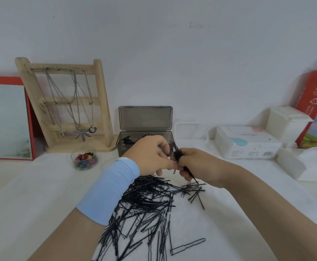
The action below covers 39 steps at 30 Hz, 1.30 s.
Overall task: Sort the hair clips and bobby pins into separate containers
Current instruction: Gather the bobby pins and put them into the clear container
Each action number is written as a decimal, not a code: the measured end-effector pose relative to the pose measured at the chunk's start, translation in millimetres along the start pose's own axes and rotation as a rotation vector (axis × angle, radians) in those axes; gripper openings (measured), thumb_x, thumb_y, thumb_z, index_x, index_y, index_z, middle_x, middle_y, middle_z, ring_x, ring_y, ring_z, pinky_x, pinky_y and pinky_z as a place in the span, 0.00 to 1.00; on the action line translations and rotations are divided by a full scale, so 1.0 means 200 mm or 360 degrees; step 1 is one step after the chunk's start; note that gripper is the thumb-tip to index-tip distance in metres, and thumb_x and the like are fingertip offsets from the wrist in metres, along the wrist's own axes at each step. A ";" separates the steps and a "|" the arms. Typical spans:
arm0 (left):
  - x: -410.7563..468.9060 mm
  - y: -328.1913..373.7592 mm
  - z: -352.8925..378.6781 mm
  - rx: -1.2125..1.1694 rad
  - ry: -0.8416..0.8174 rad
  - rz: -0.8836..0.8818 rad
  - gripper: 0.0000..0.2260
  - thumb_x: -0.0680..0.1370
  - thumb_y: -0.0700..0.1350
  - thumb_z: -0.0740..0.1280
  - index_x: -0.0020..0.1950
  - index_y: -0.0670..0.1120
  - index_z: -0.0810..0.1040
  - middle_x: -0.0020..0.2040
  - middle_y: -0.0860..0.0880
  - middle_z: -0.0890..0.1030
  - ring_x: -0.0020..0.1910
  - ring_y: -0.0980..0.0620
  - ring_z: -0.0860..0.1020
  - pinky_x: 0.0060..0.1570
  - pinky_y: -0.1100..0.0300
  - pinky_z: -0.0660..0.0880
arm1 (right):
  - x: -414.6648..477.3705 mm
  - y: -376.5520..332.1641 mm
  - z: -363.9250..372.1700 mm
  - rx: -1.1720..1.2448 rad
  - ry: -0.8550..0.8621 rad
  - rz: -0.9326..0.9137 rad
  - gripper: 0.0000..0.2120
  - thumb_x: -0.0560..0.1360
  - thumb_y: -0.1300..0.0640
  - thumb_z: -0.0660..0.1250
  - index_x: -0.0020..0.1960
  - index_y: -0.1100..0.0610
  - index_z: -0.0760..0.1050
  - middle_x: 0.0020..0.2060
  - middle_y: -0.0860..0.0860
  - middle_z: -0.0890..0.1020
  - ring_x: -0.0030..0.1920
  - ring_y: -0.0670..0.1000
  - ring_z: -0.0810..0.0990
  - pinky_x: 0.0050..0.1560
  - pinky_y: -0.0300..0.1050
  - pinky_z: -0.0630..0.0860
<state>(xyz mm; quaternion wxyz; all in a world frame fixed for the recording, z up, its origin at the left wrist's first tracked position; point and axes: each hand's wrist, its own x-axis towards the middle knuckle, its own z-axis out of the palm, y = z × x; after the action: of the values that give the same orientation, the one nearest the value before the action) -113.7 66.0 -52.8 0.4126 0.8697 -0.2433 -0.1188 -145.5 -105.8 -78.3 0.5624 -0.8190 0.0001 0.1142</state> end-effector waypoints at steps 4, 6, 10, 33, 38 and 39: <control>0.01 -0.03 -0.04 0.0038 0.0031 0.0014 0.11 0.72 0.46 0.75 0.48 0.48 0.74 0.35 0.51 0.83 0.30 0.54 0.79 0.35 0.56 0.77 | 0.00 -0.01 0.00 0.0433 -0.0104 0.0064 0.05 0.73 0.61 0.57 0.45 0.57 0.71 0.32 0.51 0.69 0.30 0.50 0.65 0.34 0.43 0.62; 0.02 -0.05 -0.08 0.0149 0.0139 0.0060 0.06 0.75 0.43 0.70 0.48 0.51 0.74 0.37 0.51 0.82 0.33 0.54 0.80 0.40 0.54 0.78 | 0.00 0.00 0.00 0.0464 -0.0194 0.0048 0.01 0.78 0.60 0.61 0.47 0.57 0.69 0.32 0.50 0.67 0.31 0.49 0.65 0.34 0.43 0.61; 0.02 -0.06 -0.12 0.0104 0.0402 0.0271 0.06 0.78 0.45 0.66 0.50 0.58 0.77 0.47 0.56 0.80 0.47 0.55 0.80 0.50 0.59 0.76 | -0.01 0.00 0.00 0.0576 -0.0273 0.0047 0.02 0.83 0.61 0.60 0.52 0.60 0.68 0.35 0.53 0.72 0.32 0.50 0.70 0.32 0.42 0.67; -0.01 -0.02 -0.09 0.0424 0.0453 0.0716 0.04 0.76 0.47 0.72 0.47 0.54 0.87 0.44 0.59 0.85 0.46 0.65 0.80 0.51 0.69 0.74 | -0.05 -0.01 -0.05 0.0476 -0.0713 0.0022 0.05 0.77 0.63 0.59 0.50 0.59 0.73 0.37 0.53 0.72 0.32 0.49 0.67 0.33 0.40 0.63; 0.00 -0.03 -0.06 0.0233 0.0178 0.0454 0.08 0.79 0.51 0.68 0.55 0.59 0.85 0.44 0.65 0.84 0.49 0.67 0.81 0.59 0.60 0.76 | -0.04 0.00 -0.03 0.0567 -0.0647 -0.0036 0.04 0.76 0.62 0.60 0.50 0.57 0.70 0.36 0.51 0.70 0.33 0.50 0.67 0.35 0.42 0.63; 0.00 -0.03 -0.04 0.0209 0.0117 0.0440 0.09 0.80 0.52 0.67 0.57 0.59 0.84 0.42 0.61 0.85 0.47 0.61 0.82 0.58 0.57 0.77 | -0.03 0.00 -0.02 0.0571 -0.0632 -0.0047 0.03 0.76 0.61 0.60 0.50 0.57 0.69 0.36 0.51 0.70 0.33 0.50 0.67 0.35 0.42 0.63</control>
<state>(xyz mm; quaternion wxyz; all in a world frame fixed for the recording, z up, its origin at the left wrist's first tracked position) -108.2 74.7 -51.5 0.3760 0.8568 -0.3527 -0.0128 -151.4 -110.9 -76.1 0.6893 -0.6676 -0.1018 0.2624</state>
